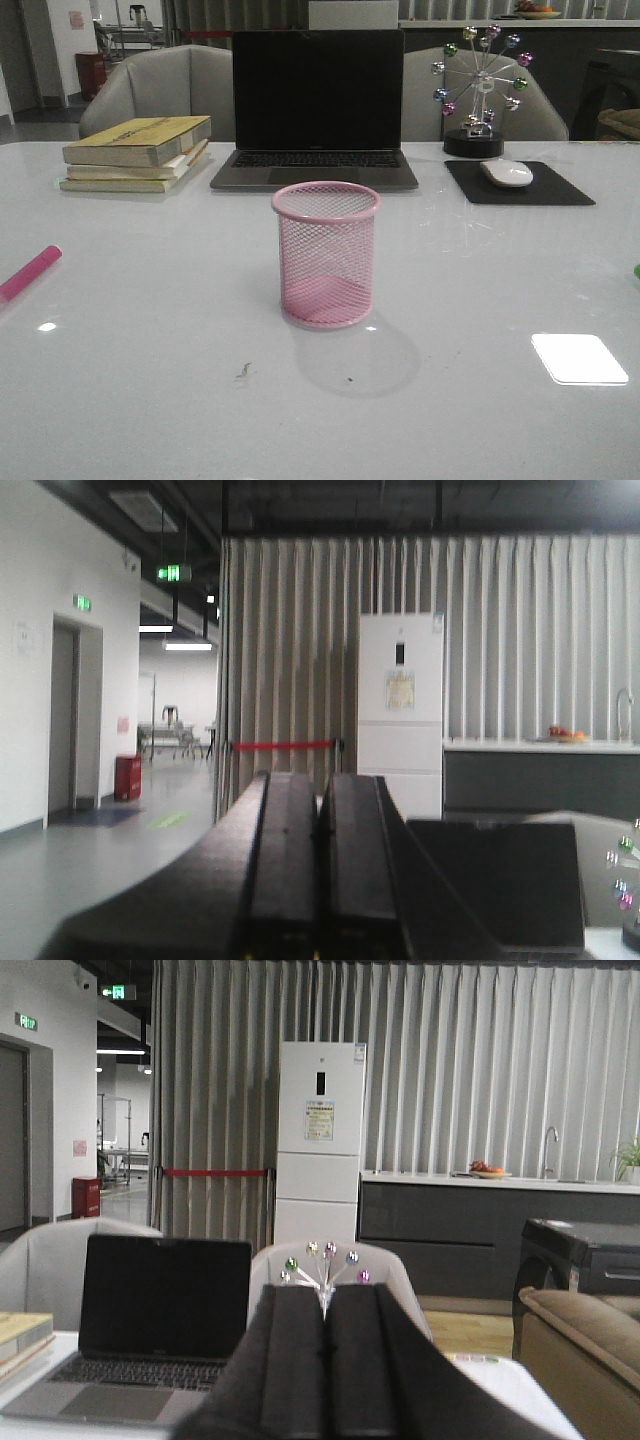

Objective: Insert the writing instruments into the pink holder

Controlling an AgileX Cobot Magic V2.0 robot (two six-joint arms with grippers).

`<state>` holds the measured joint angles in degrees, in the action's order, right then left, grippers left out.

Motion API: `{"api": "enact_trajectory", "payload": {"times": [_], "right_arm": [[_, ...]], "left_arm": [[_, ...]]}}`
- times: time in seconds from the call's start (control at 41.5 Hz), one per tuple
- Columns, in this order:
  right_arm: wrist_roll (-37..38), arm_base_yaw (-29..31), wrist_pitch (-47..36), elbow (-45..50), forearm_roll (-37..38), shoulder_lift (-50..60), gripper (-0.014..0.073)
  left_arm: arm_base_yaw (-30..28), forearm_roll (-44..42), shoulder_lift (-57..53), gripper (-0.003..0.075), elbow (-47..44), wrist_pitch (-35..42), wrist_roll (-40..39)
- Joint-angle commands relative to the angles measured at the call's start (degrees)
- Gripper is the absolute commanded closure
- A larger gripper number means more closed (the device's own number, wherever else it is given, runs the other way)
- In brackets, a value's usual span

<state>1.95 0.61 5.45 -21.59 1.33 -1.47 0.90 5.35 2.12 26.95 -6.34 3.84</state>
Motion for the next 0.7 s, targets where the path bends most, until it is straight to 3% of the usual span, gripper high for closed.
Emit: {"api": "enact_trajectory", "payload": {"times": [0.0, 0.169, 0.337, 0.53, 0.674], "right_arm": [[-0.4, 0.1, 1.0, -7.9, 0.0, -4.4, 0.0537], [-0.4, 0.1, 11.0, -16.4, 0.0, -11.4, 0.0537], [-0.4, 0.1, 21.4, -19.0, 0.0, -17.9, 0.0537], [-0.4, 0.1, 30.4, -16.9, -0.1, -25.4, 0.0537], [-0.4, 0.1, 31.5, -13.7, -0.1, -31.3, 0.0537]], "left_arm": [[0.4, 0.6, 4.9, 0.0629, 8.8, -3.3, -0.3], [0.4, 0.6, 13.5, 0.0629, 19.9, -17.9, -0.3], [0.4, 0.6, 20.8, 0.0629, 22.8, -29.6, -0.3], [0.4, 0.6, 27.6, 0.0629, 21.1, -34.9, -0.3], [0.4, 0.6, 31.6, 0.0629, 18.5, -34.6, -0.3]]}}
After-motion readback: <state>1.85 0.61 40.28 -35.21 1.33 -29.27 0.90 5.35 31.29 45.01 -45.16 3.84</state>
